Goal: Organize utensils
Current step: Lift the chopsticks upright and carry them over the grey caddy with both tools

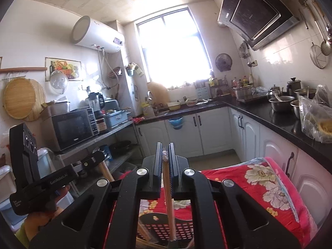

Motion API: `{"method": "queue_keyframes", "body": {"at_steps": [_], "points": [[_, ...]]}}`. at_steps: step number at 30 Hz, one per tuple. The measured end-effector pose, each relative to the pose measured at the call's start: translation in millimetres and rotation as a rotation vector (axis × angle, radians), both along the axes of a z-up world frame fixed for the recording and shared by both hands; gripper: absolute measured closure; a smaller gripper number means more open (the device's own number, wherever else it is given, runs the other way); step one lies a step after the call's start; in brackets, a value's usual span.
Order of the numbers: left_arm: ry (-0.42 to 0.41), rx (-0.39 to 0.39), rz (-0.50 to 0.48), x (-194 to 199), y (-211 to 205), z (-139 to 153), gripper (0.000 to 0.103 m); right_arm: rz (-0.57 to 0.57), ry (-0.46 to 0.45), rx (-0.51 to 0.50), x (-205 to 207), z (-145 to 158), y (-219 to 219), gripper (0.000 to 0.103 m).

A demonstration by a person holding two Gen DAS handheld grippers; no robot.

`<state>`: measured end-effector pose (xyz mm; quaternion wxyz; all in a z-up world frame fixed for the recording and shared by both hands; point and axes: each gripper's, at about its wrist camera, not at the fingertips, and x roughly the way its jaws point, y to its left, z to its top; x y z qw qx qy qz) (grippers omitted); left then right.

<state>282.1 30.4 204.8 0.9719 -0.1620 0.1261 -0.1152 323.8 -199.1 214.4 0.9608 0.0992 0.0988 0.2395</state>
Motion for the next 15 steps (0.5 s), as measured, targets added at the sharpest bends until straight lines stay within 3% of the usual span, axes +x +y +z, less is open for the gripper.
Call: {"method": "queue_keyframes", "body": {"at_steps": [15], "points": [[0.025,0.052,0.009,16,-13,-35,0.1,-0.052,0.023,-0.014,15,-37,4,0.097]]}}
